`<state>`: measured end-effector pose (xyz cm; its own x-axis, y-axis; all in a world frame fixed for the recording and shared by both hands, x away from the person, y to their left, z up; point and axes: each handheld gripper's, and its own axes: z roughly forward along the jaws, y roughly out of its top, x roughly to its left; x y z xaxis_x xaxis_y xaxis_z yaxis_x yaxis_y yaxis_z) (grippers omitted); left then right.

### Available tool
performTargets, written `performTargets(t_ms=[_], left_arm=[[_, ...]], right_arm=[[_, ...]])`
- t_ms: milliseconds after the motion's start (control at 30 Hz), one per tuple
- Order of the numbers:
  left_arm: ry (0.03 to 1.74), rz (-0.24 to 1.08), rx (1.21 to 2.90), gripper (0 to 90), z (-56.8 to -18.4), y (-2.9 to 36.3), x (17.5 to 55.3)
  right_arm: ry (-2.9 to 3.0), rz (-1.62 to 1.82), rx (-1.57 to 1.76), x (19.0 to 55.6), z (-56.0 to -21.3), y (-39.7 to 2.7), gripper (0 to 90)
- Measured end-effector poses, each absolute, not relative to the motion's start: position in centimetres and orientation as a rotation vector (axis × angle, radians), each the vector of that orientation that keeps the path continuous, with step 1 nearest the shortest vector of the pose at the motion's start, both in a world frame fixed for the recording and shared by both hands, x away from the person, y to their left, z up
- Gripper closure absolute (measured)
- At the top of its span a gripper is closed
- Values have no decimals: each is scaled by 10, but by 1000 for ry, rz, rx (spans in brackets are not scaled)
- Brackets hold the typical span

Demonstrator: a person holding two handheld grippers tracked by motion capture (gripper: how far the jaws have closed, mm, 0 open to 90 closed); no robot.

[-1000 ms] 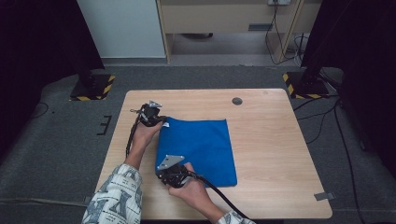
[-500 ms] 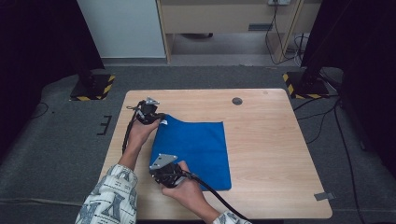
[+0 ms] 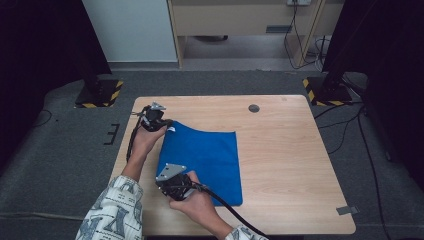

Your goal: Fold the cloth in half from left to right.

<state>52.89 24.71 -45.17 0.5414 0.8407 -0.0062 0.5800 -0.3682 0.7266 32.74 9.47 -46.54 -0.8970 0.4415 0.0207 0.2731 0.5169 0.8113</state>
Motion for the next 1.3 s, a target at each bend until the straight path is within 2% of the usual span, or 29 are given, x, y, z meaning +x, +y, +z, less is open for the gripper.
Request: performTargets(t_ms=[1300], left_arm=[[1198,520,2047,883,-434,296,516]], right_arm=[[2577,1367,544,321,-449,133,886]])
